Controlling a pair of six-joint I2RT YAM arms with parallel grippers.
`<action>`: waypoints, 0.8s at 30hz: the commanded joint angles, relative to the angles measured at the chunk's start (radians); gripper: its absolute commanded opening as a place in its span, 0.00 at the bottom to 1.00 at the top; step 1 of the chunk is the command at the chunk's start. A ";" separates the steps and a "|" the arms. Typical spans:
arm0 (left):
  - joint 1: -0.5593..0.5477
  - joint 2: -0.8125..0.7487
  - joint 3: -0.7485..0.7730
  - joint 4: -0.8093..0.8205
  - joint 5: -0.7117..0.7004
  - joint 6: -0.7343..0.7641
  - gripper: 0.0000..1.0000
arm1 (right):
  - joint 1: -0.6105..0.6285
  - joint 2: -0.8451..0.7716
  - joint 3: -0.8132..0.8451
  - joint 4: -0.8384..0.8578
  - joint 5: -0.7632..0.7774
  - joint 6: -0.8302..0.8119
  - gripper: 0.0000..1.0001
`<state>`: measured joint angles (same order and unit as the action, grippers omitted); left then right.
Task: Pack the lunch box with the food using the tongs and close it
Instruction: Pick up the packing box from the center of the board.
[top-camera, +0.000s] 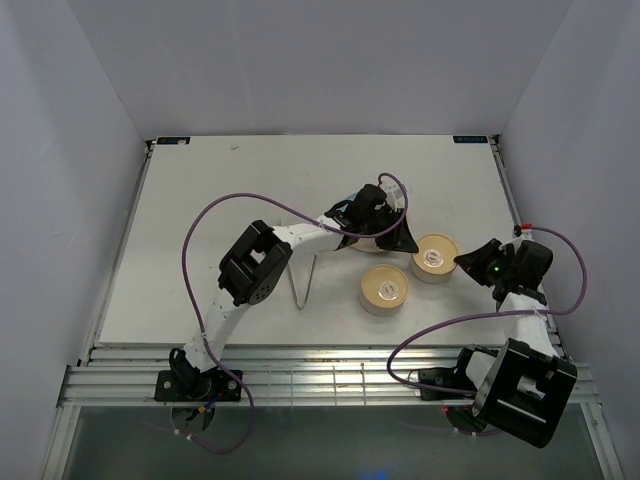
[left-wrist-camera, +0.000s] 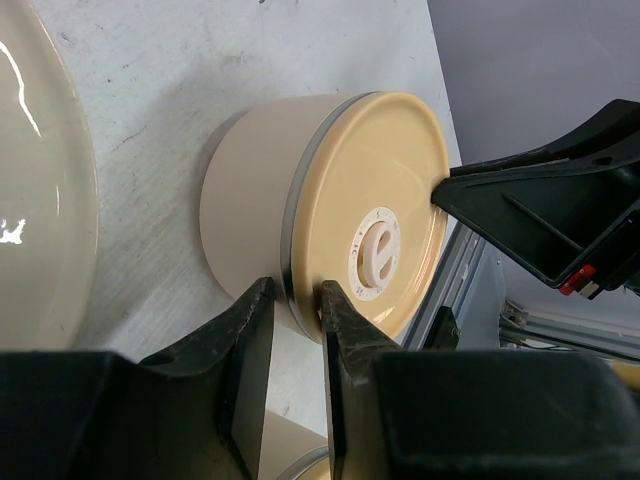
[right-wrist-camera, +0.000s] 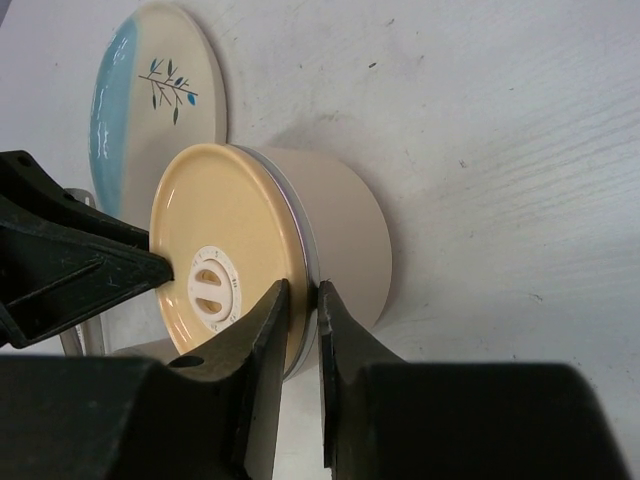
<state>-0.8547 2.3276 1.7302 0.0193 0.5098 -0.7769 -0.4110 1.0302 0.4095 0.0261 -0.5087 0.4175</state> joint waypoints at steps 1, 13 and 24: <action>-0.046 -0.109 0.000 0.044 0.088 -0.022 0.00 | 0.032 -0.025 0.041 -0.020 -0.137 0.046 0.08; -0.044 -0.149 -0.023 0.056 0.116 -0.081 0.00 | 0.043 -0.004 0.083 -0.068 -0.168 0.101 0.08; -0.044 -0.200 -0.043 0.056 0.116 -0.107 0.00 | 0.060 -0.018 0.117 -0.101 -0.192 0.136 0.08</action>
<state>-0.8497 2.2581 1.6749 -0.0036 0.5079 -0.8471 -0.3950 1.0275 0.4770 -0.0803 -0.5224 0.4698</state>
